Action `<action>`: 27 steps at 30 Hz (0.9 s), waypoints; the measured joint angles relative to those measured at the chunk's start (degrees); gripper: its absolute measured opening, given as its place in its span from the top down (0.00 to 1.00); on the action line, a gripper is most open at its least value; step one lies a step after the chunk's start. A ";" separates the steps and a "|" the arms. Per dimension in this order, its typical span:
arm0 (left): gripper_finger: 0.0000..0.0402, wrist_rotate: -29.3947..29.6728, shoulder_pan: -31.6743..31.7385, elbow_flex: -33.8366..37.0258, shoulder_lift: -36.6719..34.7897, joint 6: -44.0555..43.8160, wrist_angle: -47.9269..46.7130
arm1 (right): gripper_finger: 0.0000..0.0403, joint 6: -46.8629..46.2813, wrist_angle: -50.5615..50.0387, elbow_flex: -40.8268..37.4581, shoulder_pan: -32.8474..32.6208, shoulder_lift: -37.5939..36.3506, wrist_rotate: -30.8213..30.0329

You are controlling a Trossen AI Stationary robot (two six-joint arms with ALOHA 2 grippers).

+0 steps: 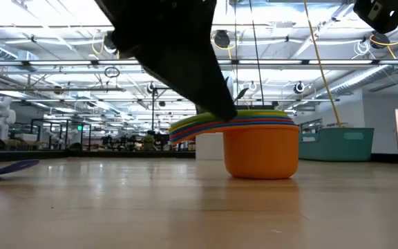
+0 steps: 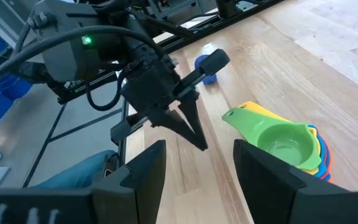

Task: Nest measuring cups in basket
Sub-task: Stack the green measuring cup on top of the yellow measuring cup, then stack the dark blue measuring cup on top of the green measuring cup

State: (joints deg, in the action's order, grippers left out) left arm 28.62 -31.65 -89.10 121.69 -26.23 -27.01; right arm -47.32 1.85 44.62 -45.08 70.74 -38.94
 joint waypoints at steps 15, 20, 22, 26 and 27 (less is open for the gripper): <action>0.95 0.46 3.97 0.00 -0.02 -0.91 -9.90 | 0.55 0.02 0.00 0.00 0.00 -0.01 0.00; 0.95 0.46 4.25 0.00 -0.02 -1.45 -10.85 | 0.55 0.02 0.00 0.00 0.00 -0.02 0.00; 0.95 0.44 4.14 0.00 -0.02 -1.47 -10.85 | 0.55 0.02 0.00 0.00 0.00 -0.02 0.00; 0.95 -4.38 4.03 0.00 -0.22 -1.46 -10.20 | 0.55 0.04 0.00 0.00 0.00 -0.02 0.00; 0.95 -5.93 3.81 0.01 -0.75 -1.35 -10.17 | 0.55 0.04 0.00 0.00 0.00 -0.02 0.01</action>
State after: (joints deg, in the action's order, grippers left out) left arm 22.69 -27.83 -89.09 120.94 -27.59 -37.18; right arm -47.29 1.85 44.62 -45.08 70.72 -38.93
